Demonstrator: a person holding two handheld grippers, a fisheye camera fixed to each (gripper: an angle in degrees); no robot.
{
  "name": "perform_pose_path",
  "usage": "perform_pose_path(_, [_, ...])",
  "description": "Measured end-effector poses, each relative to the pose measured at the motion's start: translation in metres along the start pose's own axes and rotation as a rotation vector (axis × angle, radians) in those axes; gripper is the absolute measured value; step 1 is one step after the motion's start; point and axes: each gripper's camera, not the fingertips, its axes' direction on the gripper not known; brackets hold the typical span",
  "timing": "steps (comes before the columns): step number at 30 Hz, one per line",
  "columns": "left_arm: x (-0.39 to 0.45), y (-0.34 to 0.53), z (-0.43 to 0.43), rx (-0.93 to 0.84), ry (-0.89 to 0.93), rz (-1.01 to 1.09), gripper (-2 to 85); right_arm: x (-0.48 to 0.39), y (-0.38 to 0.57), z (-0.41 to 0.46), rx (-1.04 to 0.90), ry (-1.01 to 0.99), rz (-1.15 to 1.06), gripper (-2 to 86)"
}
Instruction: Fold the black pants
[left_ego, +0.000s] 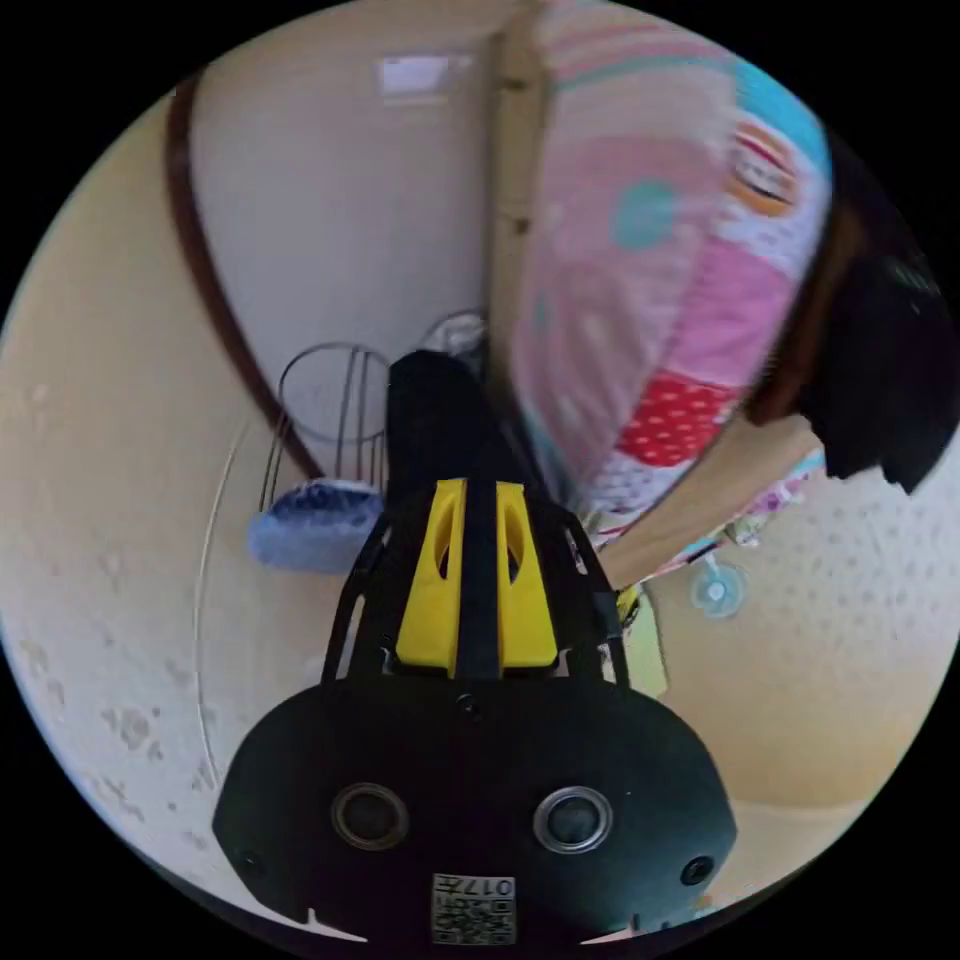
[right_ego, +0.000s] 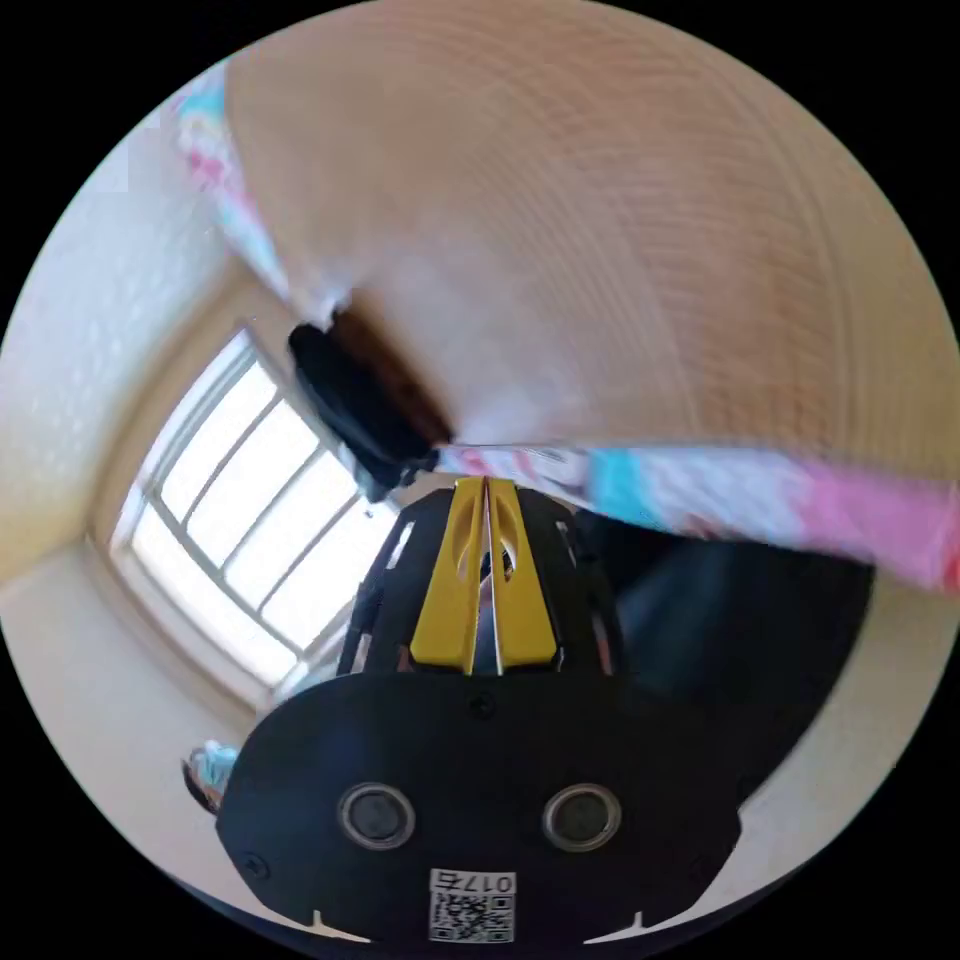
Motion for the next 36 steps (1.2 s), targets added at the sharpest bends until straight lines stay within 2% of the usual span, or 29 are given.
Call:
perform_pose_path(2, [-0.051,0.017,0.012,-0.015,0.084,-0.115,4.0,0.057,0.065,-0.07,0.176,-0.023,0.158,0.8])
perform_pose_path(5, [-0.095,0.04,0.026,-0.028,0.189,-0.202,1.9,0.113,0.184,-0.144,0.498,-0.197,0.271,0.5])
perform_pose_path(9, [-0.082,0.028,0.034,-0.084,0.087,-0.262,0.3,0.146,0.306,-0.15,0.896,-0.484,0.306,0.5])
perform_pose_path(10, [-0.071,0.02,0.035,-0.087,0.084,-0.244,0.1,0.148,0.314,-0.144,0.938,-0.525,0.305,0.4])
perform_pose_path(13, [0.021,-0.026,0.035,-0.096,0.077,-0.024,-0.6,0.156,0.321,-0.095,1.078,-0.777,0.305,0.4])
perform_pose_path(14, [0.072,-0.042,0.034,-0.103,0.056,0.102,-0.7,0.162,0.311,-0.074,1.078,-0.974,0.359,0.4])
perform_pose_path(15, [0.127,-0.053,0.033,-0.109,0.025,0.235,-0.8,0.16,0.304,-0.062,1.158,-1.183,0.339,0.4])
perform_pose_path(17, [0.208,-0.056,0.033,-0.109,-0.03,0.43,-0.9,0.145,0.292,-0.063,1.308,-1.377,0.236,0.4])
perform_pose_path(19, [0.28,-0.048,0.038,-0.111,-0.096,0.608,-0.8,0.126,0.27,-0.081,1.252,-1.361,0.192,0.3])
perform_pose_path(21, [0.348,-0.028,0.059,-0.125,-0.19,0.769,-0.8,0.092,0.232,-0.122,1.051,-1.158,0.154,0.3])
perform_pose_path(25, [0.386,0.0,0.119,-0.143,-0.268,0.847,-0.8,0.044,0.187,-0.187,0.895,-0.953,0.047,0.3])
perform_pose_path(28, [0.363,0.012,0.198,-0.207,-0.248,0.811,-0.9,0.025,0.164,-0.247,0.877,-0.903,0.032,0.3])
perform_pose_path(32, [0.289,0.014,0.3,-0.203,-0.081,0.656,-1.0,0.03,0.166,-0.345,1.093,-1.029,-0.053,0.3])
perform_pose_path(34, [0.256,0.007,0.332,-0.203,0.005,0.496,-1.0,0.035,0.172,-0.384,1.137,-0.982,-0.009,0.4])
perform_pose_path(36, [0.243,-0.001,0.341,-0.188,0.179,0.423,-1.0,0.036,0.179,-0.436,1.164,-0.805,0.088,0.5])
